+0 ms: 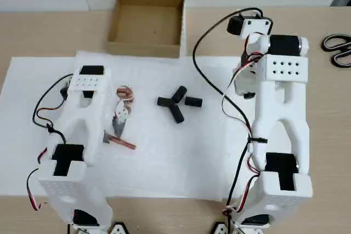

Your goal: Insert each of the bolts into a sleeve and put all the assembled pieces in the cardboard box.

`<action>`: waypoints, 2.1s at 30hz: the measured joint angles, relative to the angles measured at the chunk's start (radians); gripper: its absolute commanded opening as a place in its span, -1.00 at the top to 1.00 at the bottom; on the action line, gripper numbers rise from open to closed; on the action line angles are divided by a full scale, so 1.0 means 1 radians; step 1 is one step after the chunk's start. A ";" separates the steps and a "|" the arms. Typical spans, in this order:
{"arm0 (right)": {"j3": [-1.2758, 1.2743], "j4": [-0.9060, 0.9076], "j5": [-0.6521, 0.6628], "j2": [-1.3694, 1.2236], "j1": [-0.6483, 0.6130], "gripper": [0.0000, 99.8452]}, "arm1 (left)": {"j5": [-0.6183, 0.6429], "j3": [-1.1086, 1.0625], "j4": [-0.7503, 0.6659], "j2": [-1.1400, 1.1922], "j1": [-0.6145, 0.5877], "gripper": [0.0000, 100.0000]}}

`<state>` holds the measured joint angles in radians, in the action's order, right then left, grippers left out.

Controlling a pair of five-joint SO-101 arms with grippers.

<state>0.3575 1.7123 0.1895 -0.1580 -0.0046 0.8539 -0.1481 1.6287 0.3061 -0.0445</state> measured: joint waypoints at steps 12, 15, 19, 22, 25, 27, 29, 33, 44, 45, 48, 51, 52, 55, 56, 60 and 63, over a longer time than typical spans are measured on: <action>0.000 0.000 0.000 0.000 0.000 0.99 | 0.005 -0.071 -0.104 -0.008 0.003 0.97; 0.000 0.000 0.000 0.000 0.000 0.99 | 0.000 -0.074 -0.120 -0.008 0.006 0.99; 0.000 0.000 0.000 0.000 0.000 0.99 | 0.000 -0.075 -0.123 -0.008 0.006 0.99; 0.000 0.000 0.000 0.000 0.000 0.99 | -0.072 -0.058 -0.117 -0.005 0.006 0.99; 0.000 0.000 0.000 0.000 0.000 0.99 | -0.272 0.000 -0.057 0.000 0.003 0.99; 0.000 0.000 0.000 0.000 0.000 0.99 | -0.450 0.066 -0.006 0.000 -0.005 0.99; 0.000 0.000 0.000 0.000 0.000 0.99 | -0.641 0.118 0.031 0.000 -0.003 0.99; 0.000 0.000 0.000 0.000 0.000 0.99 | -0.937 0.141 0.038 0.000 -0.002 0.99; 0.000 0.000 0.000 0.000 0.000 0.99 | -1.033 0.133 -0.055 0.000 -0.015 0.97; 0.000 0.000 0.000 0.000 0.000 0.99 | -1.033 0.124 -0.072 0.000 -0.015 0.94; 0.000 0.000 0.000 0.000 0.000 0.99 | -1.033 0.077 -0.129 0.000 -0.015 0.88; 0.000 0.000 0.000 0.000 0.000 0.99 | -1.033 0.041 -0.176 0.000 -0.015 0.88; 0.000 0.000 0.000 0.000 0.000 0.99 | -1.033 0.037 -0.189 0.000 -0.015 0.88; 0.000 0.000 0.000 0.000 0.000 0.99 | -1.033 0.034 -0.210 0.000 -0.015 0.88; 0.000 0.000 0.000 0.000 0.000 0.99 | -1.033 0.034 -0.216 0.000 -0.015 0.88; 0.000 0.000 0.000 0.000 0.000 0.99 | -1.033 0.034 -0.239 0.000 -0.015 0.87; 0.000 0.000 0.000 0.000 0.000 0.99 | -1.033 0.026 -0.249 0.000 -0.015 0.87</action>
<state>0.3575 1.7123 0.1895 -0.1580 -0.0046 -0.1788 -0.1220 1.3802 0.3061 -0.0598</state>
